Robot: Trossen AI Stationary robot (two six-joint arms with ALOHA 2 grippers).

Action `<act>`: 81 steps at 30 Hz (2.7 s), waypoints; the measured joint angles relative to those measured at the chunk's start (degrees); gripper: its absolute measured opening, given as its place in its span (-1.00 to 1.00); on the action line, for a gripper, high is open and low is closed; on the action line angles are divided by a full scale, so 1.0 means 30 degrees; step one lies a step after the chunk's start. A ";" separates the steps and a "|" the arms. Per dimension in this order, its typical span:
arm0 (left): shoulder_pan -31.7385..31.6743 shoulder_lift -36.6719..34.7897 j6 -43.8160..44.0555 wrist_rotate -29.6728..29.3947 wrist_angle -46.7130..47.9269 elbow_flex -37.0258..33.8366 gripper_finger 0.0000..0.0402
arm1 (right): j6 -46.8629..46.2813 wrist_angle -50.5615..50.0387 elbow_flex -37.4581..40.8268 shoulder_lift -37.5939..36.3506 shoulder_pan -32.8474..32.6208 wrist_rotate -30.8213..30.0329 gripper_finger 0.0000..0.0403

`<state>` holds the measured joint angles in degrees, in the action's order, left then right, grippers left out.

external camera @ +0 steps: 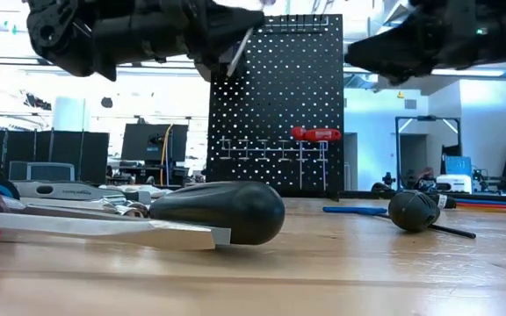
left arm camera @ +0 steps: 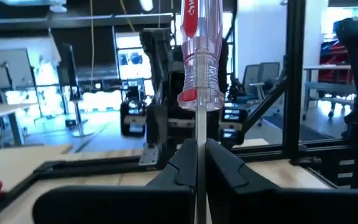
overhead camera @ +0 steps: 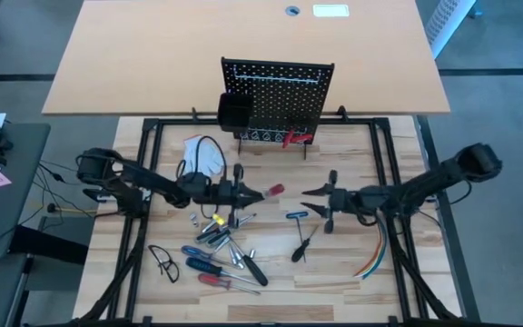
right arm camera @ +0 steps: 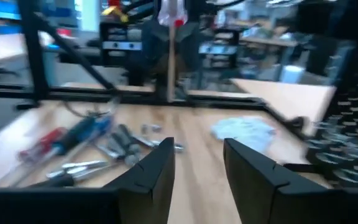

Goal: Hang tools onto peg board
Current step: Hang the red transparent screwdriver on the pegboard

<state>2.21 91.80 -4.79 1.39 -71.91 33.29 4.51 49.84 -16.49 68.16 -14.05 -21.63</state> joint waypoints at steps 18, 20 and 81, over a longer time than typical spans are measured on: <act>0.1955 0.0059 -0.1646 -0.0303 -0.2690 0.0228 -0.99 | -0.1373 0.9491 -0.5416 1.2839 0.1819 0.7316 0.10; 0.2297 0.0060 -0.2419 -0.0407 -0.2670 0.0228 -0.99 | -0.1770 1.0735 -0.5919 1.3686 0.1832 0.7288 0.09; 0.3319 0.0061 -0.3777 -0.1684 -0.1205 0.0243 -0.98 | -0.1392 0.5566 -1.0432 1.4126 0.2211 0.8206 -0.94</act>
<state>12.16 91.98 -16.12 -3.66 -75.53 34.02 0.33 66.54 -47.79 110.54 -7.42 2.98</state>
